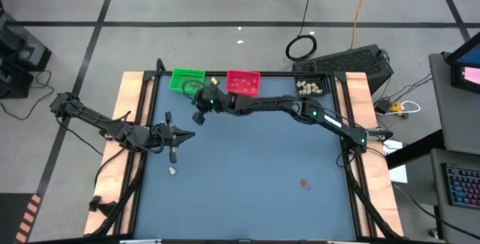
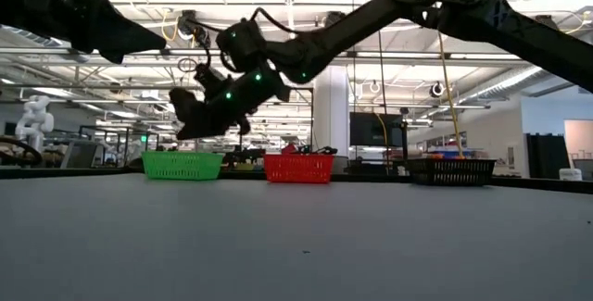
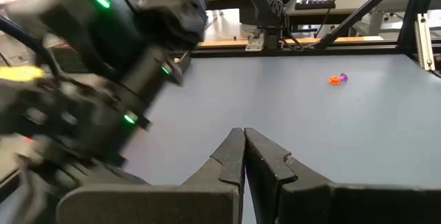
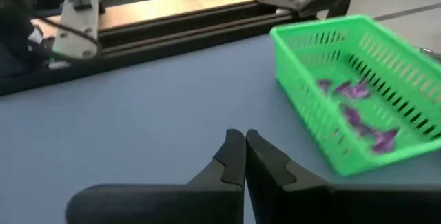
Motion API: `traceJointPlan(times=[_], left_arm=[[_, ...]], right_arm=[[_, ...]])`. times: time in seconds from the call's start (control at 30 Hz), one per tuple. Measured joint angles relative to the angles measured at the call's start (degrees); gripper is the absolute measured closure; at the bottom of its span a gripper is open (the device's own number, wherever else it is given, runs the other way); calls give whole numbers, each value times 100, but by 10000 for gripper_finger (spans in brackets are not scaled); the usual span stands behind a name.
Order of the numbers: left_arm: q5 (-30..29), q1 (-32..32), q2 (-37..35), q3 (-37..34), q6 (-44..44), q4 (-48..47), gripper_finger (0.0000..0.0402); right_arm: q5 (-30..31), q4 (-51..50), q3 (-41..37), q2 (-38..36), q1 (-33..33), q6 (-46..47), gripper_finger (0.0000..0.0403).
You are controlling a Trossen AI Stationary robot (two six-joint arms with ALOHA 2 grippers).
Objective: Sort Halloween decoration
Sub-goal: Put the orange pumpkin toy into the red bin
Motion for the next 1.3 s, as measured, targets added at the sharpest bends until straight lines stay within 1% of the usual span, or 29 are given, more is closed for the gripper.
traceJointPlan(times=[0.07, 0.13, 0.23, 0.3, 0.4, 0.47, 0.53, 0.6, 0.7, 0.8, 0.9, 1.03, 1.2, 1.3], left_arm=[[0, 0, 0, 0, 4, -1, 385], [0, 0, 0, 0, 4, 0, 385], [0, 0, 1, 0, 4, 2, 385], [0, 0, 0, 0, 4, 4, 385], [0, 0, 2, 0, 0, 18, 385], [0, 0, 2, 0, 0, 38, 385], [5, 0, 15, 0, -26, 131, 385], [135, 4, 66, 0, -188, 183, 385], [407, 4, 262, 0, -467, 252, 385], [482, 9, 588, 0, -610, 440, 385], [672, 96, 1028, 49, -637, 819, 385], [1020, 346, 1737, 267, -692, 1161, 385], [1288, 591, 2611, 440, -749, 1563, 385], [1452, 716, 3049, 573, -748, 1797, 385]], right_arm=[[129, 328, -409, -110, 93, 10, 402], [135, 680, -826, -312, 181, 58, 402], [129, 1106, -1640, -837, 307, 7, 402], [135, 1495, -2329, -1245, 377, -9, 403], [161, 2167, -3574, -1971, 430, 47, 403], [324, 2520, -4387, -2468, 492, 157, 403], [494, 2607, -5108, -2965, 606, 252, 403], [629, 2499, -5749, -3443, 795, 337, 403], [892, 1759, -6489, -4227, 1197, 522, 403], [1096, 672, -6980, -5038, 1738, 965, 403], [1201, -516, -7234, -5684, 2392, 1617, 403], [1142, -1965, -7246, -6196, 3167, 2588, 403], [197, -3337, -7246, -6439, 4007, 4216, 401], [-144, -3845, -7246, -6426, 4437, 5170, 384]])
